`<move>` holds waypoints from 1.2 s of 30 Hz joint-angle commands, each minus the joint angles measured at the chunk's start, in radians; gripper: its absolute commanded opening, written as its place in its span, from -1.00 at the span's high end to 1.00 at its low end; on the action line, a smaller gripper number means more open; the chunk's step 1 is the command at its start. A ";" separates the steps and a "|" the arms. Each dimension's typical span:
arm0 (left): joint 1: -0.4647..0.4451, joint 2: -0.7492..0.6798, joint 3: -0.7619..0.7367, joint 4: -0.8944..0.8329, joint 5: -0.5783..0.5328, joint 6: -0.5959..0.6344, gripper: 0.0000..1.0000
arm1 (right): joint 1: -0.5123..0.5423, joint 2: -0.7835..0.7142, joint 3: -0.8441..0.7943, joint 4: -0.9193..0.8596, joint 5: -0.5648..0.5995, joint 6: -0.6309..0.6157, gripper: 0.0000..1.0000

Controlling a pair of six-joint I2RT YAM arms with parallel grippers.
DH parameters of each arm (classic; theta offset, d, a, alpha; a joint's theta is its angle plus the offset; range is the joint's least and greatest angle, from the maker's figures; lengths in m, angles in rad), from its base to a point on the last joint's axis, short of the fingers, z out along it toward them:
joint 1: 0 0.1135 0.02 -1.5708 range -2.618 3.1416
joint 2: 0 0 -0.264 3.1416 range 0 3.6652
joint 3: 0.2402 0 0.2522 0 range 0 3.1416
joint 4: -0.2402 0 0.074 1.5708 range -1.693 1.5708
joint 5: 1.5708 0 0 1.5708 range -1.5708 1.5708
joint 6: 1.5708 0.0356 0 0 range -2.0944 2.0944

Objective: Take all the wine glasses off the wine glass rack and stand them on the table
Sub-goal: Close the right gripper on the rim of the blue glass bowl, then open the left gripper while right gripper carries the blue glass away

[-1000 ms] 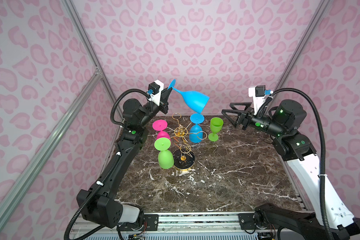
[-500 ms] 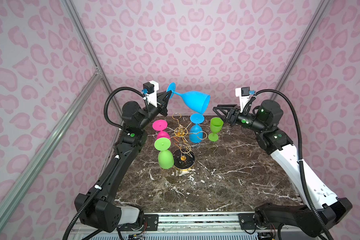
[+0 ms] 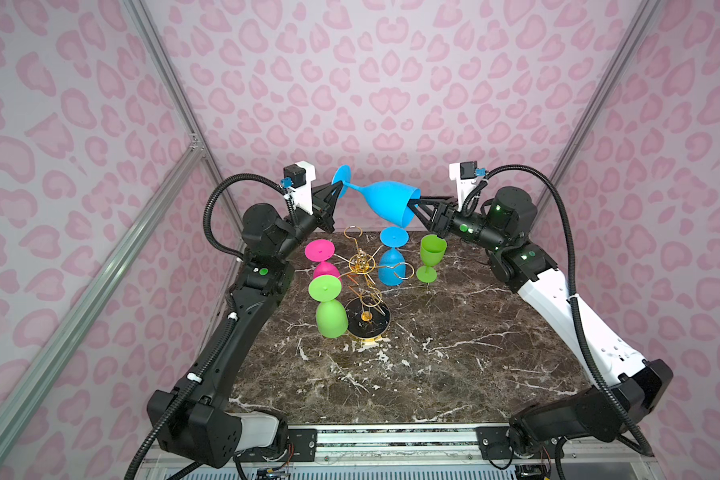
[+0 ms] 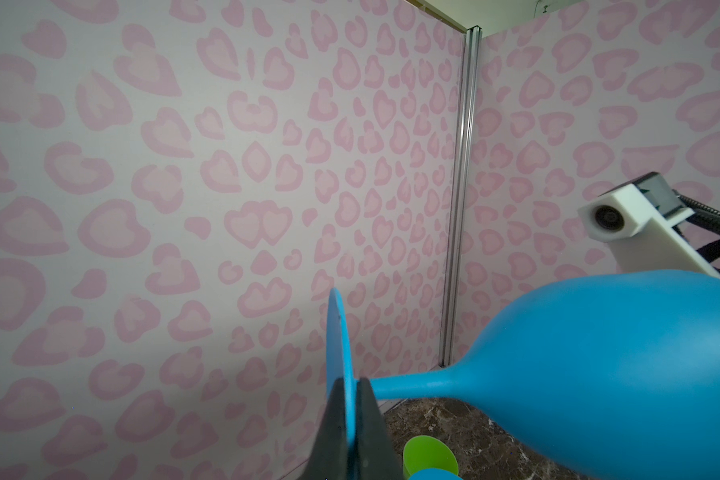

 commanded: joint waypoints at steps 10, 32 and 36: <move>0.003 -0.004 -0.007 0.028 0.003 -0.068 0.94 | 0.035 0.057 0.053 0.059 -0.016 0.004 0.79; 0.006 -0.004 -0.009 0.030 0.015 -0.112 0.91 | 0.056 0.029 0.060 0.049 0.002 0.000 1.00; 0.006 -0.008 -0.014 0.031 0.012 -0.110 0.43 | 0.056 0.016 0.069 0.026 0.011 -0.012 1.00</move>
